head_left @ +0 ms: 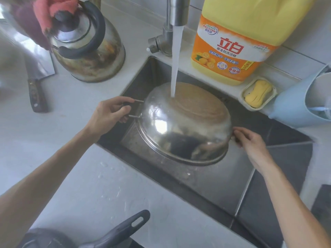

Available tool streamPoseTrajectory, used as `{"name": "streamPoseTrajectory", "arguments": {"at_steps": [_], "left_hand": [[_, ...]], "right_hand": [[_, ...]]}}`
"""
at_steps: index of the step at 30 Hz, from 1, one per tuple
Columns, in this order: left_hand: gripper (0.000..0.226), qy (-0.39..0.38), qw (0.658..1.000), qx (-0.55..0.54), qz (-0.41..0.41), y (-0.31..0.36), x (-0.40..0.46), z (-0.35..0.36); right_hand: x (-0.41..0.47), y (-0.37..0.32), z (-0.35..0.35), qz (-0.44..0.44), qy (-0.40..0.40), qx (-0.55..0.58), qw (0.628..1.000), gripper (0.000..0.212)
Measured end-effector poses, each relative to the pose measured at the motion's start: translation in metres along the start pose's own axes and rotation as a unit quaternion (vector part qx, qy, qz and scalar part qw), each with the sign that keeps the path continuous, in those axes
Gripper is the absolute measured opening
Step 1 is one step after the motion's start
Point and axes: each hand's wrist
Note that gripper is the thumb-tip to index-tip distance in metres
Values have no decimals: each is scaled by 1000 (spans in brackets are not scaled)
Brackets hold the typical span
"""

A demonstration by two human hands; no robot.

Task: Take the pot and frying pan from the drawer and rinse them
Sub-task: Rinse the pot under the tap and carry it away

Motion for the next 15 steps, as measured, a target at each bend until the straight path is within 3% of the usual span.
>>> {"name": "streamPoseTrajectory", "arguments": {"at_steps": [3, 7, 12, 15], "left_hand": [[27, -45, 998, 20, -44, -24, -5, 12], [27, -86, 994, 30, -61, -40, -13, 27], [28, -37, 998, 45, -21, -41, -19, 29], [27, -9, 999, 44, 27, -29, -18, 20]], "right_hand": [[7, -22, -9, -35, 40, -9, 999, 26], [12, -51, -19, -105, 28, -47, 993, 31], [10, -54, -26, -162, 22, -57, 985, 33], [5, -36, -26, -151, 32, -43, 987, 30]]}}
Point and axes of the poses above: each hand's wrist, its own x-axis towards the middle knuckle, its own z-axis out of the palm, y = z × x
